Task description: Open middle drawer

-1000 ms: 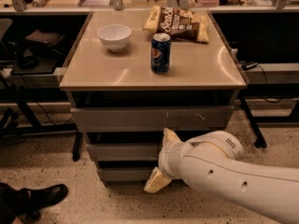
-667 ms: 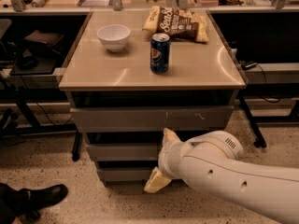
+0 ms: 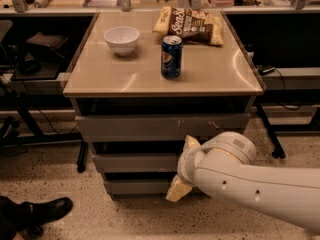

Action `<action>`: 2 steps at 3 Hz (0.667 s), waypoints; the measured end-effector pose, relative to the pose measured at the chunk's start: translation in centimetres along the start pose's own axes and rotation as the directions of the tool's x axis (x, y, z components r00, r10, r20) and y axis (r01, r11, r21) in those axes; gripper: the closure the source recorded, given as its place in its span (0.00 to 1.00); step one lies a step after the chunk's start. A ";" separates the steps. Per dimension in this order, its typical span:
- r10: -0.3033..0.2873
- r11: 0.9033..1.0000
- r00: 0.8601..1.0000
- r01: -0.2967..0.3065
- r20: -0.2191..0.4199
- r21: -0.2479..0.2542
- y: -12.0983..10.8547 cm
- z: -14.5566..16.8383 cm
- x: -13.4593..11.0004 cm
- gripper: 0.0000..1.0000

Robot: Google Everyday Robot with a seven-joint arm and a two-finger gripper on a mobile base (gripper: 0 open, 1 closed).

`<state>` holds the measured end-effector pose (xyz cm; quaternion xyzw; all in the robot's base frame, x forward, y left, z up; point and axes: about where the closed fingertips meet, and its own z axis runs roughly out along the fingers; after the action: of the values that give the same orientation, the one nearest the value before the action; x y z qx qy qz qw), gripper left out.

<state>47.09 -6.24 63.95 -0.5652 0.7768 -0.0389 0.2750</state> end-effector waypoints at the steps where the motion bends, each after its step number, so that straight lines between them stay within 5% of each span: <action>1: -0.012 1.000 0.999 0.013 -0.032 0.019 -0.5 0.4 0.3 0.00; 2: -0.012 1.000 0.999 0.013 -0.032 0.019 -0.5 0.4 0.3 0.00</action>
Offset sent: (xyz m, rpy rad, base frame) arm 0.0052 -0.0040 -0.0030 -0.0396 -0.0055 -0.0092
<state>47.63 -6.60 63.70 -0.5666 0.7772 -0.0570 0.2677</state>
